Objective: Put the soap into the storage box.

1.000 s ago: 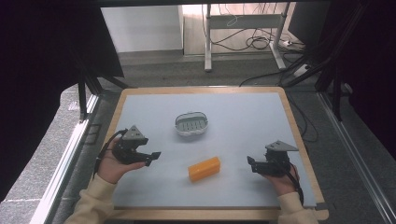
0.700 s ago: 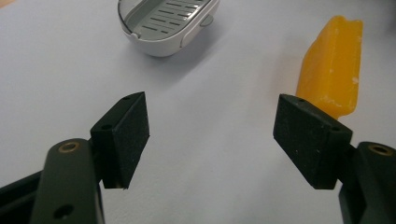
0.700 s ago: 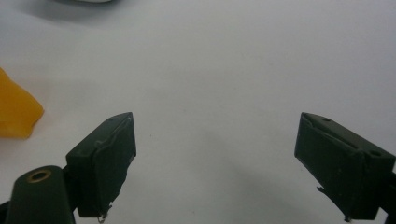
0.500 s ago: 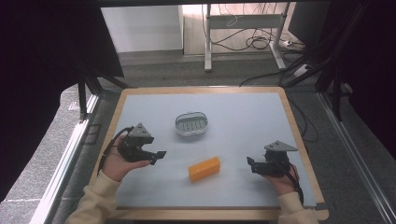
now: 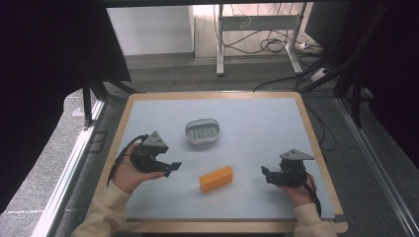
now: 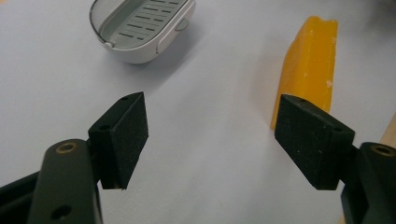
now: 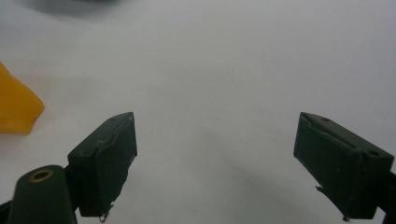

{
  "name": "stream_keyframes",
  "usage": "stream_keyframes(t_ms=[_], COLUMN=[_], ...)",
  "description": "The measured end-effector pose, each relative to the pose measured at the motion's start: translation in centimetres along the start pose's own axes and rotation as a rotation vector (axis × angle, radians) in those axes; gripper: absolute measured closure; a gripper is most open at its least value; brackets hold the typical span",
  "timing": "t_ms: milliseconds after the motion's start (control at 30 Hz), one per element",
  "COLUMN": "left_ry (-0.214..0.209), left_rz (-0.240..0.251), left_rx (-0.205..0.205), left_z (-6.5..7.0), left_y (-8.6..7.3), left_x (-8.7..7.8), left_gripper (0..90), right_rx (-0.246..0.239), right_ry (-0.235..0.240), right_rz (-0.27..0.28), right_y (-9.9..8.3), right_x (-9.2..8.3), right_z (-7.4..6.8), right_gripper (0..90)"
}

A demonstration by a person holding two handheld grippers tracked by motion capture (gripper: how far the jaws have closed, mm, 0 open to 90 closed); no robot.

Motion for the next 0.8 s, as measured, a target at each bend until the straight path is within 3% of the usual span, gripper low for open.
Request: stream_keyframes(t_ms=[800], left_ry=[-0.017], left_rz=[-0.021], left_rx=[0.039], left_z=[1.7], left_y=[0.7], left_x=[1.1], left_gripper=[25.2], right_rx=[-0.009], right_ry=[0.001], right_rz=[-0.012], right_y=[-0.1], right_x=[0.1], right_z=[-0.1], right_gripper=[13.8])
Point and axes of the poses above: each handheld gripper's, and its own axes: x roughly forward along the jaws, y roughly out of its top, z roughly to its right, the point moved 9 cm from there along x, roughly forward along the jaws, and after that the axes turned 9 degrees about -x, right-handed, at the moved point
